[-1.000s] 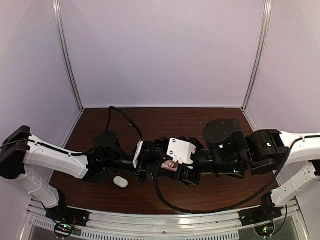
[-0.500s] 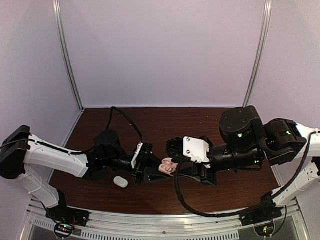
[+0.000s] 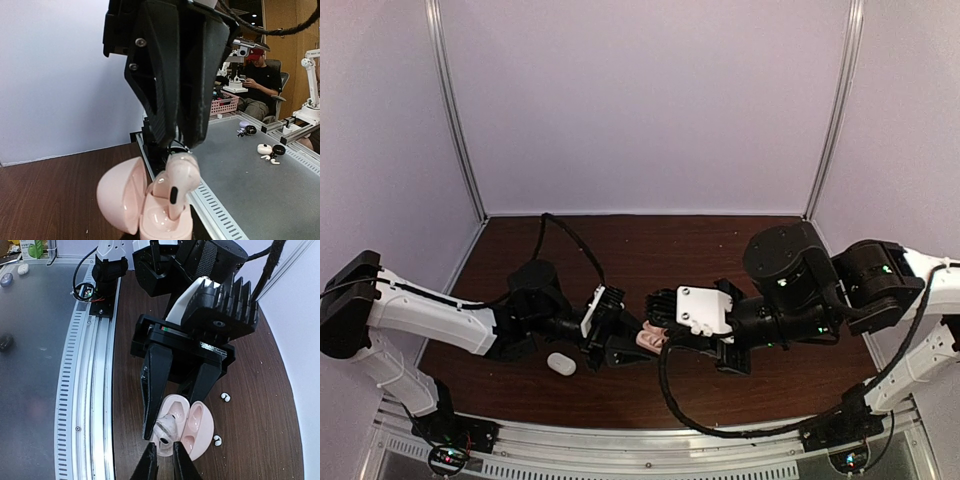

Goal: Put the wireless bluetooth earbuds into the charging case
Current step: Rotate the left earbud in the left side groove of the charging case.

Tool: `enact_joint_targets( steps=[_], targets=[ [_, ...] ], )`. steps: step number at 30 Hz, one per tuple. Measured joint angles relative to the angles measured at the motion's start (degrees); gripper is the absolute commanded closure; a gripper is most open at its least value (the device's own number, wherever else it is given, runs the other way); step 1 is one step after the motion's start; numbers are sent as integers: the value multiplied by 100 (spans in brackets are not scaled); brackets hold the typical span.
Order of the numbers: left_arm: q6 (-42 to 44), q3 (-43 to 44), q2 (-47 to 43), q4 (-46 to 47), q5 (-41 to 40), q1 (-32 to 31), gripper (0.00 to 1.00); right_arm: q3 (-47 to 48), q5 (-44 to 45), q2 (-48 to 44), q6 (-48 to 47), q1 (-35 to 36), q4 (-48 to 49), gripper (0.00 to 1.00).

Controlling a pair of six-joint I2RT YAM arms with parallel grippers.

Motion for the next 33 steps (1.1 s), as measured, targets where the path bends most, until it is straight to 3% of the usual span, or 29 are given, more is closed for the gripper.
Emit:
enact_joint_targets(
  steps=[24, 27, 31, 33],
  targets=[
    [-249, 0, 96, 411, -92, 4, 100, -170, 376, 131, 111, 0, 487, 87],
    [-275, 0, 118, 439, -129, 4, 100, -170, 398, 131, 127, 0, 501, 82],
    [-310, 0, 125, 439, -160, 4, 100, -170, 448, 92, 142, 0, 501, 63],
    [-317, 0, 125, 437, -162, 4, 100, -170, 455, 46, 101, 0, 481, 59]
  ],
)
